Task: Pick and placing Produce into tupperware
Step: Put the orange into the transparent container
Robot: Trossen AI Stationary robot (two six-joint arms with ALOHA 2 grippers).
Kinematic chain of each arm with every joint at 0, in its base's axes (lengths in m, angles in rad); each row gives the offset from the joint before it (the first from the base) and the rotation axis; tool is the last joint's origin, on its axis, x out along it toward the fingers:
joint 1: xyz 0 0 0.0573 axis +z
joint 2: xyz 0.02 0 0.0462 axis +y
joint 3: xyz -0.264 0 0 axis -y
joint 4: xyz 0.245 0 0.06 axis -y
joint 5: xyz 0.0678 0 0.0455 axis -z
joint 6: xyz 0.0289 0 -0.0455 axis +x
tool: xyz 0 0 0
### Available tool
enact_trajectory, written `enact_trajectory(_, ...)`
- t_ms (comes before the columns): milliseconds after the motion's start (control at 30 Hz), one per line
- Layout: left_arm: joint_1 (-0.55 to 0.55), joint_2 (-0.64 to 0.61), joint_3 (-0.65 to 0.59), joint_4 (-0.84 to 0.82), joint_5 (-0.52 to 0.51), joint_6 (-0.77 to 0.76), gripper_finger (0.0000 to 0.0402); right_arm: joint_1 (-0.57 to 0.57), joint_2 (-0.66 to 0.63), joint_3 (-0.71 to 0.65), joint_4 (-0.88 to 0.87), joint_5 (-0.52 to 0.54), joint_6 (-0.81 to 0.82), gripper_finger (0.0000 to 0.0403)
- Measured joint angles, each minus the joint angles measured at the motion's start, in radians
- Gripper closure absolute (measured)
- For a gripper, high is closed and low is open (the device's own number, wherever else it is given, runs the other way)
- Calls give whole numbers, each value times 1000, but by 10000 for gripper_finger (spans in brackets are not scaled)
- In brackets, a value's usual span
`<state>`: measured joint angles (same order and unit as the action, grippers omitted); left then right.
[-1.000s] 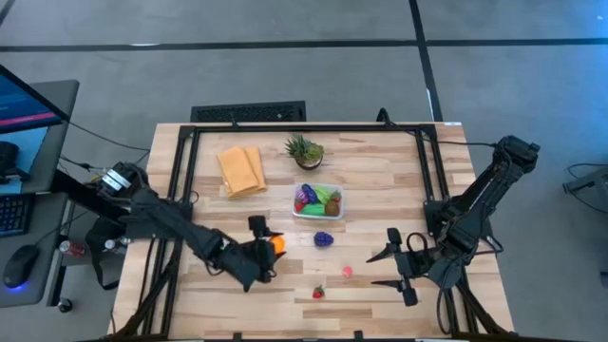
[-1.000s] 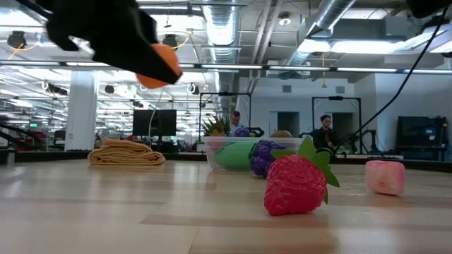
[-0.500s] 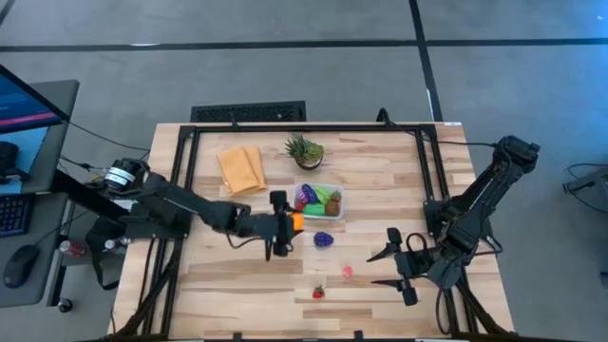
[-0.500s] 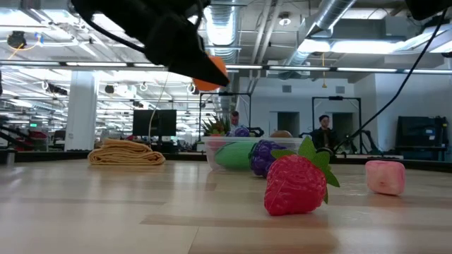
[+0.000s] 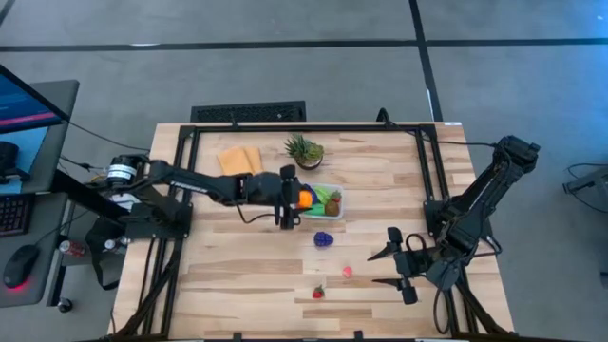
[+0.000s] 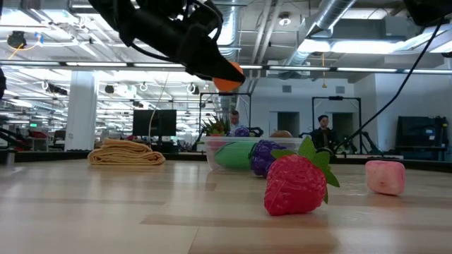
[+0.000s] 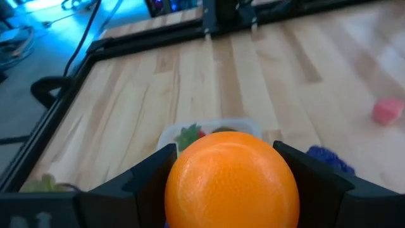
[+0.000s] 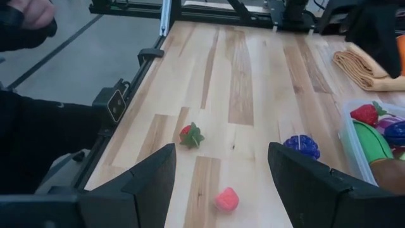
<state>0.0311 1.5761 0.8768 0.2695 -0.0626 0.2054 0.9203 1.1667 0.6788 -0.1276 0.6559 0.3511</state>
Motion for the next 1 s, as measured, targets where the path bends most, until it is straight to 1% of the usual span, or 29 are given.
enact_trajectory(133, 46, 1, 0, 41, 81, 2, 163, 0, 0, 0, 0, 0, 0, 157)
enact_trajectory(367, 87, 61, -1, 148, 186, 10, 163, 0, 0, 0, -6, 0, 0, 164)
enact_trajectory(500, 100, 114, 0, 229, 218, 13, 163, 0, 0, 0, -13, 0, 8, 171)
enact_trajectory(600, 112, 159, 19, 250, 241, 12, 163, 0, 0, 0, -13, 0, 8, 177)
enact_trajectory(833, 133, 245, 79, 262, 297, -4, 163, 0, 0, 0, -20, 0, 16, 184)
enact_trajectory(1000, 146, 261, 108, 251, 321, -11, 163, 0, 0, 0, -25, 0, 34, 184)
